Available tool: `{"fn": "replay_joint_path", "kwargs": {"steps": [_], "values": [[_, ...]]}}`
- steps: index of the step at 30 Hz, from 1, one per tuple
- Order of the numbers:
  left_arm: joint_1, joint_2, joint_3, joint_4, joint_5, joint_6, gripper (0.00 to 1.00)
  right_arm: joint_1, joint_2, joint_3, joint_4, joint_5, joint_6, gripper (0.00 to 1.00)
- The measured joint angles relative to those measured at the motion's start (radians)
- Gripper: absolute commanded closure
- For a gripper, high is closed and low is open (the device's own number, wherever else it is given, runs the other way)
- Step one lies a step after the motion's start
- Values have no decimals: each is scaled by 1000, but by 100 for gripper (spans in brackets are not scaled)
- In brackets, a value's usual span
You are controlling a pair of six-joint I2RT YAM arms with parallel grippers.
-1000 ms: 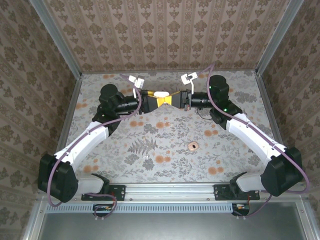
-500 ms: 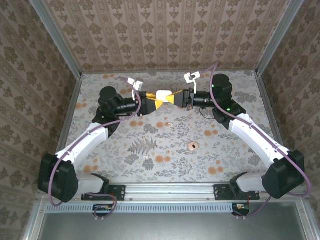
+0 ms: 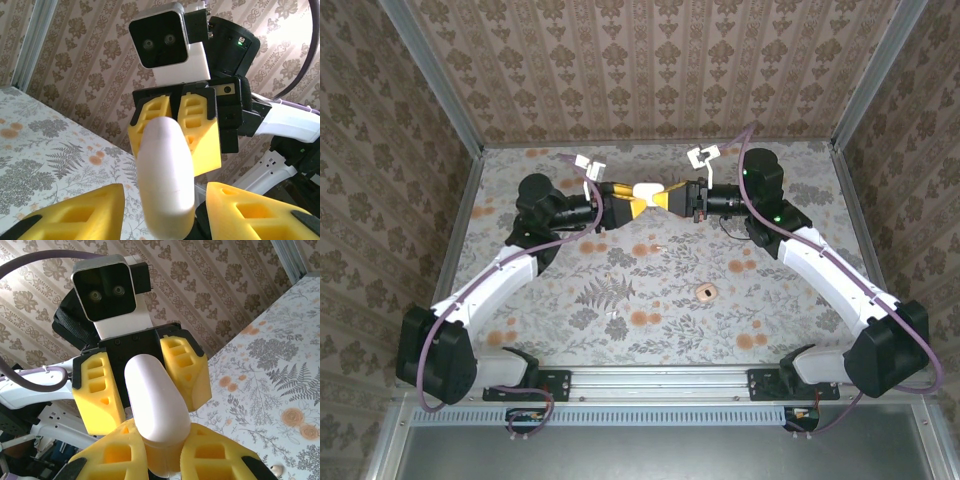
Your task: Insert wireless bluetooth earbuds into charging case
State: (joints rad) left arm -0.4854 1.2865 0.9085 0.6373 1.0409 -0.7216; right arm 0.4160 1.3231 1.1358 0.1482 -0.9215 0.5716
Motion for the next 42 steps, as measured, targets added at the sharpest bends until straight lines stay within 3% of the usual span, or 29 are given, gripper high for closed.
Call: {"fn": "replay_joint_path", "kwargs": {"steps": [8, 13, 15, 19, 31, 37, 42], "values": [[-11, 17, 6, 3, 6, -12, 78, 0, 0, 0, -2, 0, -1, 100], [-11, 17, 8, -6, 7, 0, 88, -1, 0, 0, -3, 2, -8, 71], [-15, 17, 10, -22, 7, 37, 90, -1, -2, 0, -10, 8, -12, 64], [-34, 12, 10, -71, 11, 142, 95, -4, -1, 21, -46, 21, -18, 60], [-46, -72, 0, -218, 10, 404, 100, -33, 33, 81, -116, 32, -18, 56], [-46, -98, -1, -298, -2, 477, 100, -37, 29, 76, -122, 19, -16, 37], [-46, -90, -1, -332, 0, 483, 100, -32, -21, 36, -82, -4, -26, 28]]}}
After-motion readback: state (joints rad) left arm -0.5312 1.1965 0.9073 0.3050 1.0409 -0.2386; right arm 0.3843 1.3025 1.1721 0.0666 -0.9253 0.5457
